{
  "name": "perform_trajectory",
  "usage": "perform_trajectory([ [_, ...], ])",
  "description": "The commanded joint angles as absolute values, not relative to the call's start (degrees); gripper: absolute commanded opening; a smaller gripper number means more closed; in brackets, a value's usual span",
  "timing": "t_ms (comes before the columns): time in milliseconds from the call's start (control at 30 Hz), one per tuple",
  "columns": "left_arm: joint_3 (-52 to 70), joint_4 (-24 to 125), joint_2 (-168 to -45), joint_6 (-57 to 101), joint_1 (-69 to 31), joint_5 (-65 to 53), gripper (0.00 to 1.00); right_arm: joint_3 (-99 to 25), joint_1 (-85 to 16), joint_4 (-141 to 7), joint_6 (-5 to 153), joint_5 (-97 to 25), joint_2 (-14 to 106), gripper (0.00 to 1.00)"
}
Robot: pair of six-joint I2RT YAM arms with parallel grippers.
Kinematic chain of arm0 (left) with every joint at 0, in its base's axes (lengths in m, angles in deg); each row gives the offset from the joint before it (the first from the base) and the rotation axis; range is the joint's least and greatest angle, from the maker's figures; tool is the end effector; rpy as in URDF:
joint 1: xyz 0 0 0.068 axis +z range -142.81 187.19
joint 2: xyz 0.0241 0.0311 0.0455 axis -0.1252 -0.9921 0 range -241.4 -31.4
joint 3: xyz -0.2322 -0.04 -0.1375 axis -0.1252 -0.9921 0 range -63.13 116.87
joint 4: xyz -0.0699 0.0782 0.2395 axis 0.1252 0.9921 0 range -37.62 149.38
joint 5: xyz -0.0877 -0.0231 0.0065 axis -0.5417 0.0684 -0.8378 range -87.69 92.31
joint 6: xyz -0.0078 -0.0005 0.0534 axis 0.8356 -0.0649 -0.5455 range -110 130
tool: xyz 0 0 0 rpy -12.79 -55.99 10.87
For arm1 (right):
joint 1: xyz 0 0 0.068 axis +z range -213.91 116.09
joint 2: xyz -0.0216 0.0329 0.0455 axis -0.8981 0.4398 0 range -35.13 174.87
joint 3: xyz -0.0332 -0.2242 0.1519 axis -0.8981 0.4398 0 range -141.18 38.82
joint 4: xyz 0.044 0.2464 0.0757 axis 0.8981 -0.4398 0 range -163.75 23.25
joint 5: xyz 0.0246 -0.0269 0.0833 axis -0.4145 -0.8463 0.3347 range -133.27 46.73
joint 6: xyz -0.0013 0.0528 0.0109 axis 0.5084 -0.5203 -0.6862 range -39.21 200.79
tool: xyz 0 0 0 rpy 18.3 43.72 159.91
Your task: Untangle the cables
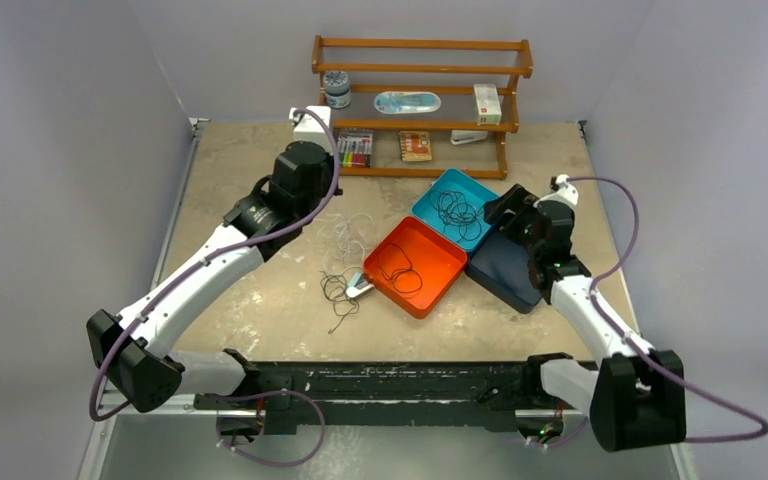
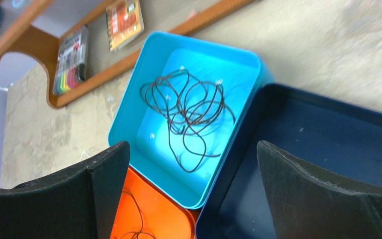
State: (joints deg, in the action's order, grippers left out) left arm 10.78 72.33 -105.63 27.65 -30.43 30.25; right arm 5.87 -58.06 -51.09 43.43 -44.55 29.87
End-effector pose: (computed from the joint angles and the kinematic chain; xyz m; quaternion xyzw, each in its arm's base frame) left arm 0.2420 -0.1654 0.3896 0.0021 0.8081 -0.0818 0.5834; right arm 0.2519 0.0250 0.2427 0.2238 0.7687 0.2122 0.5603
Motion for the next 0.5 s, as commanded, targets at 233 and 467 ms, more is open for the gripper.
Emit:
perform_trajectory([
  [233, 19.37, 73.56, -105.16, 23.21, -29.78, 26.91, 0.0, 7.19, -57.93, -41.31, 57.24, -42.63, 14.65, 0.99],
  [467, 23.61, 74.82, -105.82, 23.0, -28.53, 22.05, 0.0, 5.22, -57.85, -36.14, 60.22, -29.91, 17.8, 0.99],
])
